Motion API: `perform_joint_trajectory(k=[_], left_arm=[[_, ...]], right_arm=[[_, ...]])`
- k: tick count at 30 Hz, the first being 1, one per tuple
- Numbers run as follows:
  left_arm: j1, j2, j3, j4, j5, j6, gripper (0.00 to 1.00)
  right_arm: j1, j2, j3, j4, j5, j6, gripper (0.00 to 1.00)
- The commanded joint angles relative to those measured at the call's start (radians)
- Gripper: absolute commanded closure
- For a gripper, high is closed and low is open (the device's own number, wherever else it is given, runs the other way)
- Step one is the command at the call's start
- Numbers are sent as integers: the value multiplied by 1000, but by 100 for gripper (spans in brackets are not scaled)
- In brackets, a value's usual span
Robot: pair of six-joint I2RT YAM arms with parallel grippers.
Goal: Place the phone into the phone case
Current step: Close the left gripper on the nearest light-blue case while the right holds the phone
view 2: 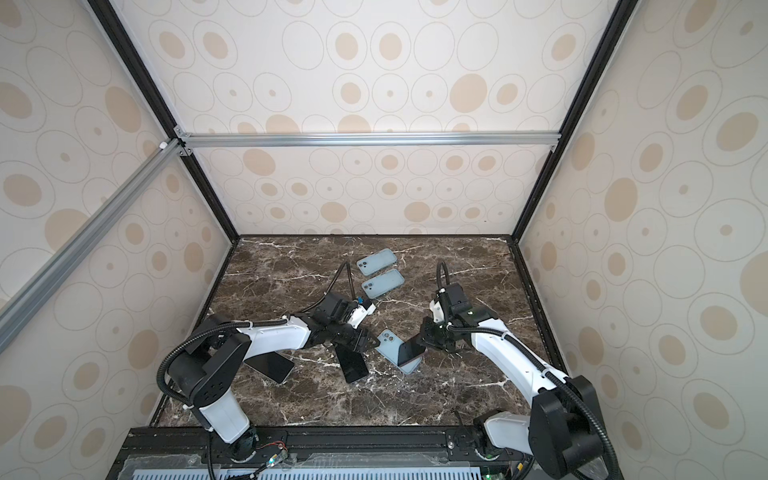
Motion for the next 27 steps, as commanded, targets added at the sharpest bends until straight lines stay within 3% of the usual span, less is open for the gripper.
perform_joint_trajectory(k=[1,19,27], left_arm=[[-10,22,39,-36,-6,8,52],[-58,-24,-49,13,-39,-122,68],[-123,-63,-72,26,-93,-168,68]], right_arm=[[-2,4,-12,-3,-66,-16,100],[-4,-119,-23,-59,40,18,100],[-5,-148,-65,-53,79,19,100]])
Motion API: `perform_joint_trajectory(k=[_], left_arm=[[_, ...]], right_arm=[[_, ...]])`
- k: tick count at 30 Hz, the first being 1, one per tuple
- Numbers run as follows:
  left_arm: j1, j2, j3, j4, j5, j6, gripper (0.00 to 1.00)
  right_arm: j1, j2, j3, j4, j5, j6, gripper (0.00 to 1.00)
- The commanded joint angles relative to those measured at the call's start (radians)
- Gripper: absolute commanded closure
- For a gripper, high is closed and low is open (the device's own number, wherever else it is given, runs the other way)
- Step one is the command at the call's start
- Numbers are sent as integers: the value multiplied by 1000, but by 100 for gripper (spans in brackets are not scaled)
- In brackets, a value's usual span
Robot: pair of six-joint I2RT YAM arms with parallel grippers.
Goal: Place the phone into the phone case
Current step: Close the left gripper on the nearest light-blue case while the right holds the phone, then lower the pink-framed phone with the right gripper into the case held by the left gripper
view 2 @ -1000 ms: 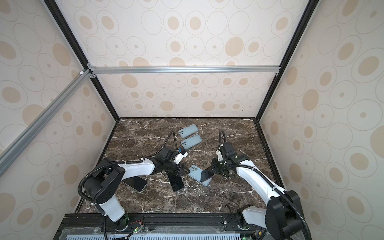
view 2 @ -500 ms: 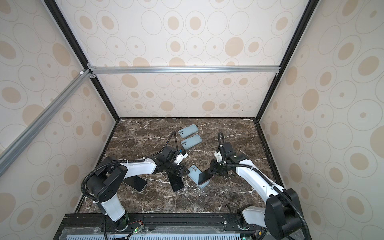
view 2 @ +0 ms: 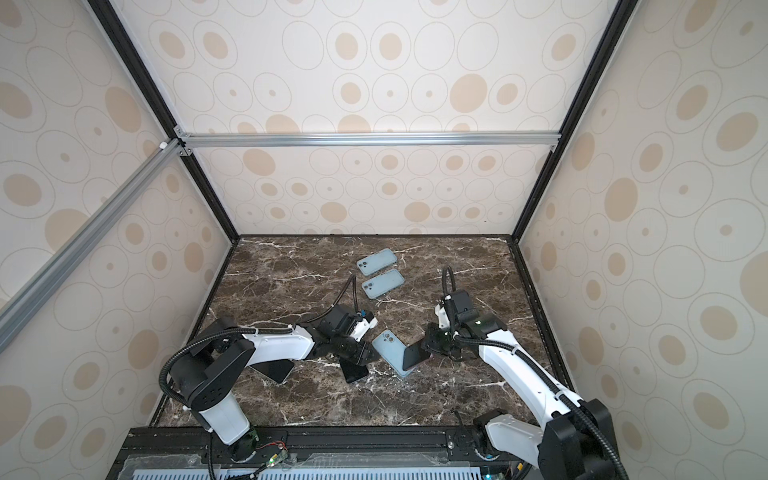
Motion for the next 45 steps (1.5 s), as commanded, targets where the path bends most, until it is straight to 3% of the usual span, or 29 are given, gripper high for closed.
perform_joint_trajectory(k=[1,7,14,19,24,30,38,45], left_arm=[[-24,-47,8,20,-35,-38,68],[-24,-69,95,-33,-170,17,63],[-7,79,248,-131,-300,80,62],[-5,126,278,-149,-356,92,65],[-5,125,236,-135,-345,74,71],[-8,119,196,-155,-277,62,90],[-26,59,132,-159,-245,26,91],[-44,13,79,-106,-127,-54,90]], right_arm=[[-5,-23,-9,-2,11,9,100],[-5,-34,-21,-2,13,12,100],[-7,-47,-33,0,17,15,100],[-9,-49,-41,0,19,9,100],[-26,-52,-47,0,25,2,100],[-53,-50,-54,19,29,-1,100],[-95,-15,-27,28,16,-35,100],[-98,-9,-19,58,-25,-62,100]])
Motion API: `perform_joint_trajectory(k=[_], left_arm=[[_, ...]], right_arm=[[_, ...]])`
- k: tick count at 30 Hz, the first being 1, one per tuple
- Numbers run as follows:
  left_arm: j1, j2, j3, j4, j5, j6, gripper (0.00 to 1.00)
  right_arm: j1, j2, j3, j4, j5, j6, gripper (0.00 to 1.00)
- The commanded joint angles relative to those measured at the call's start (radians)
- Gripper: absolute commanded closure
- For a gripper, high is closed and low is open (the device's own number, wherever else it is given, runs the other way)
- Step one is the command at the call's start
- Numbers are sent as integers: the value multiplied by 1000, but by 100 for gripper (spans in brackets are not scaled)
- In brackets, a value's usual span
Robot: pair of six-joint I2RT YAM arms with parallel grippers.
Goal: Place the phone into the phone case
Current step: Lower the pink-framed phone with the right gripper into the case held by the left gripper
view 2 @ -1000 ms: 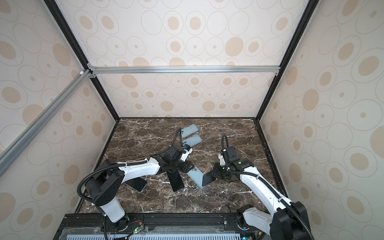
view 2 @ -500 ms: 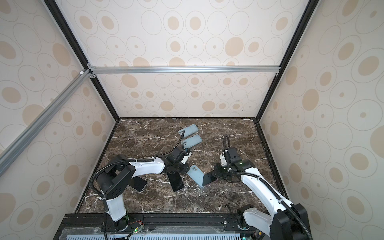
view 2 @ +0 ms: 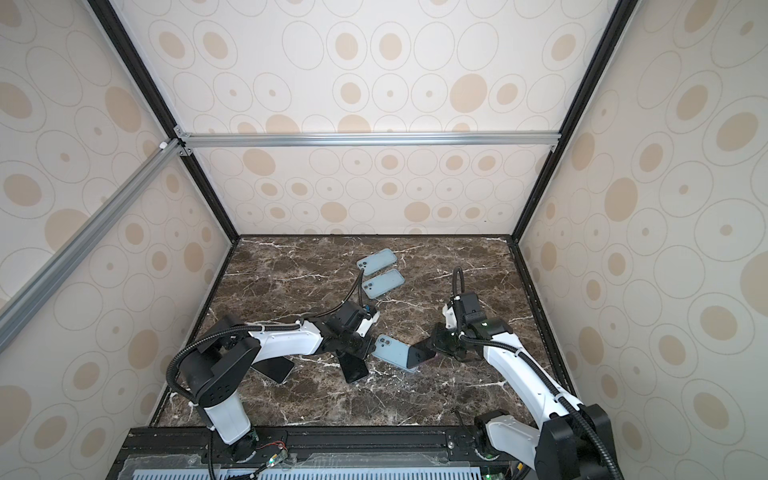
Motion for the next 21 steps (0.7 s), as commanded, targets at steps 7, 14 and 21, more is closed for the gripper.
perform_joint_trajectory(k=[7,14,21], left_arm=[[-20,-36,-50,76,110,-115,89],[-20,-34,-56,100,110,-131,87],[-20,-71,-95,134,116,-176,86]], right_arm=[[-8,-63,-53,131,-101,-69,100],[-8,-119,-164,267,-183,-49,100],[-8,-105,-191,283,-185,8,100]])
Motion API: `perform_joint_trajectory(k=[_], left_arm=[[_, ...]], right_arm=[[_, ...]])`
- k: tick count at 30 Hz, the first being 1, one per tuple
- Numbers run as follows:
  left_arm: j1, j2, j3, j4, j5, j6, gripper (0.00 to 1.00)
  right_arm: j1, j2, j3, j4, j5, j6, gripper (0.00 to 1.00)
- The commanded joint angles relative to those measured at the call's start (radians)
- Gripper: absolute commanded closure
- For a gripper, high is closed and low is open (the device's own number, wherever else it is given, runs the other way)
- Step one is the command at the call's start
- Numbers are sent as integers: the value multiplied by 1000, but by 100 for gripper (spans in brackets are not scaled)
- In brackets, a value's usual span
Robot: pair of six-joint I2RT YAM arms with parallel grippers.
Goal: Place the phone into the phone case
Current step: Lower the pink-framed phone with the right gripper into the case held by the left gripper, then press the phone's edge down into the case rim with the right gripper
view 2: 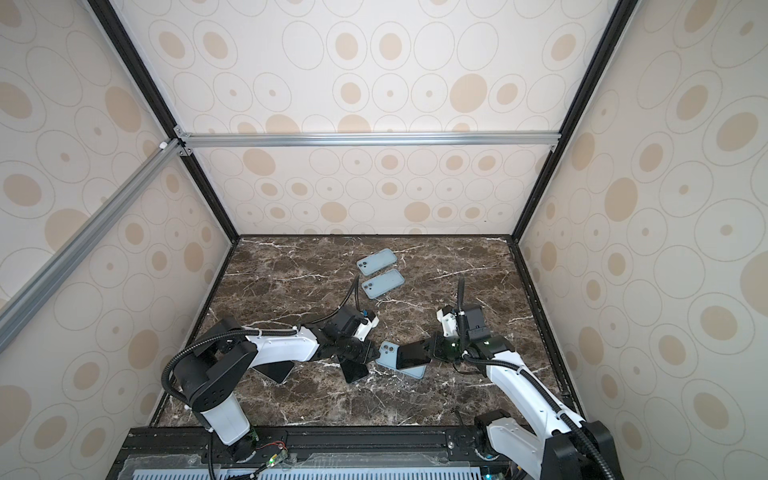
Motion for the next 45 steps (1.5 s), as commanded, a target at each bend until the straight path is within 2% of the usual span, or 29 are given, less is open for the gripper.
perform_joint_trajectory(k=[1,13,20,23,27,33,45], left_arm=[[-10,-42,-22,28,9,-42,86],[-36,-23,-33,69,94,-88,85],[-46,-26,-33,109,132,-117,85],[-45,-29,-27,90,88,-104,84],[-44,-56,-15,51,-24,-82,84],[-39,-83,-20,51,-99,-76,80],[-36,-6,-28,87,-39,-79,78]], right_arm=[[-3,-2,-9,48,-27,33,100],[-4,58,-60,96,6,113,100],[-3,116,-76,176,-41,124,100],[-4,138,-76,181,-54,110,100],[-3,154,-63,148,-70,83,100],[-3,155,-80,169,-66,97,100],[-3,185,-141,277,-62,171,100]])
